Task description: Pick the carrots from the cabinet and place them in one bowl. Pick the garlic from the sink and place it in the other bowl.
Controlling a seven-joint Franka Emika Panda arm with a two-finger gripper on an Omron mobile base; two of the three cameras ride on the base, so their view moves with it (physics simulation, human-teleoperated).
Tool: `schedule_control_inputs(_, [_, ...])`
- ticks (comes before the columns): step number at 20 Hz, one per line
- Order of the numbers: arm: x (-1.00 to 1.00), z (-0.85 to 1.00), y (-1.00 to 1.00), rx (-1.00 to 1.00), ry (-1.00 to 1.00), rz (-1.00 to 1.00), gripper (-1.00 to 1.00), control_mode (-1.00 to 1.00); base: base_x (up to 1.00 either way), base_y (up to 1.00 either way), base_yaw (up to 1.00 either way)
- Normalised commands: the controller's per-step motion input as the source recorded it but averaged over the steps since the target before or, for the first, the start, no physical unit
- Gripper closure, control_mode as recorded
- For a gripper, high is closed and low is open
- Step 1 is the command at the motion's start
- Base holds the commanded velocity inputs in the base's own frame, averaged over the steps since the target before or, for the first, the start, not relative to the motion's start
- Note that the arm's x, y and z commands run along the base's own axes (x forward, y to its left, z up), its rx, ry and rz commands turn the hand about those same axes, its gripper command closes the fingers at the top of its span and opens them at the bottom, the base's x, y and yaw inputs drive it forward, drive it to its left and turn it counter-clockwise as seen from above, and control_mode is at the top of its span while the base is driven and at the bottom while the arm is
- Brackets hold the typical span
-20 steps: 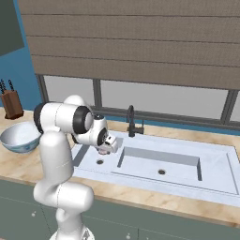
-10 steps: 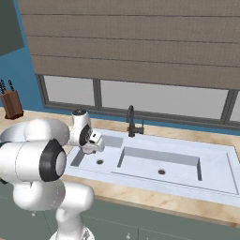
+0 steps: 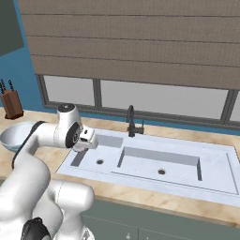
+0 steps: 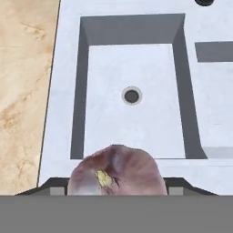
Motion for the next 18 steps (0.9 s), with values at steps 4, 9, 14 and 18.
schedule_control_inputs(4, [0.12, 0.73, 0.08, 0.00, -0.17, 0.00, 1.00, -1.00, 0.00, 0.00, 0.00])
schedule_control_inputs(9, [0.00, 0.79, 0.14, 0.00, -0.04, 0.00, 1.00, -1.00, 0.00, 0.00, 0.00])
schedule_control_inputs(14, [0.11, 0.00, 0.45, 0.02, -0.08, 0.01, 1.00, -1.00, 0.00, 0.00, 0.00])
schedule_control_inputs(18, [0.40, 0.20, 0.58, 0.03, -0.14, 0.00, 1.00, -1.00, 0.00, 0.00, 0.00])
